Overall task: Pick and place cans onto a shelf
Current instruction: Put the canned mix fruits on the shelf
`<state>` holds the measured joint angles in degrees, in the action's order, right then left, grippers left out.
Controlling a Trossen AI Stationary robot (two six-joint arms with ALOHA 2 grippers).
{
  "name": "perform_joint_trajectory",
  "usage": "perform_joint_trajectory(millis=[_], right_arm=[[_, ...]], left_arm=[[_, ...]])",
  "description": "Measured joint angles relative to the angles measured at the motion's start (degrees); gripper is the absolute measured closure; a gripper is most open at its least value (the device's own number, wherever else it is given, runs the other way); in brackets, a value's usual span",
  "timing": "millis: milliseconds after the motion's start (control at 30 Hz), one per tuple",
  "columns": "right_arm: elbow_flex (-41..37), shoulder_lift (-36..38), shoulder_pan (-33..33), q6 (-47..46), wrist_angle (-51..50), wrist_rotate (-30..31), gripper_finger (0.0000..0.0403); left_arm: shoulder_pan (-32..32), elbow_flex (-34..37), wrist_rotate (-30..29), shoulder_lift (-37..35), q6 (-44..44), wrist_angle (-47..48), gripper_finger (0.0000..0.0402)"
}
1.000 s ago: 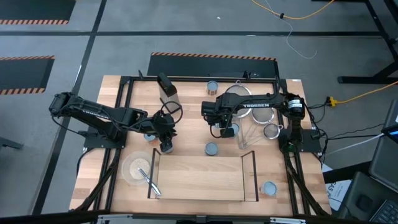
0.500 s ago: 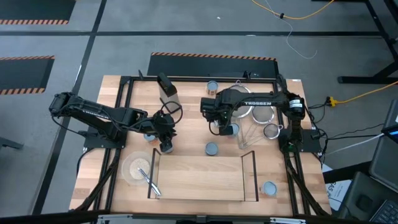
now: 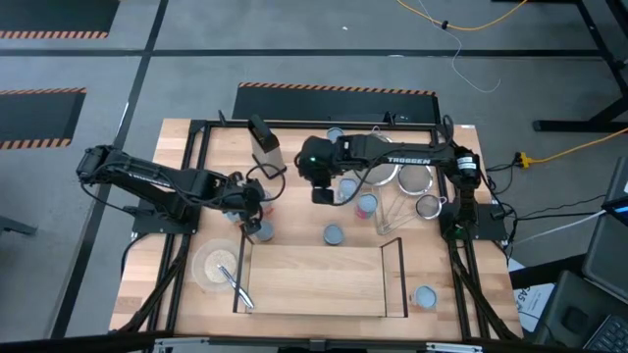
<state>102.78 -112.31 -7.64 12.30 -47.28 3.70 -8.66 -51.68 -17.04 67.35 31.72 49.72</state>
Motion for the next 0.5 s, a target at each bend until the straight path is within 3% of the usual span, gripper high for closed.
perform_joint_trajectory(millis=[267, 500], right_arm=[[-0.05, -2.39, 0.35, -0.05, 7.59, -13.28, 0.0304], [-0.05, -6.66, 2.02, -0.05, 14.27, -14.33, 0.0304]], left_arm=[[3.51, 0.02, -8.29, 0.03, -0.71, 6.54, 0.0331], [11.75, 0.02, -7.36, 0.03, -5.64, 7.32, 0.0331]])
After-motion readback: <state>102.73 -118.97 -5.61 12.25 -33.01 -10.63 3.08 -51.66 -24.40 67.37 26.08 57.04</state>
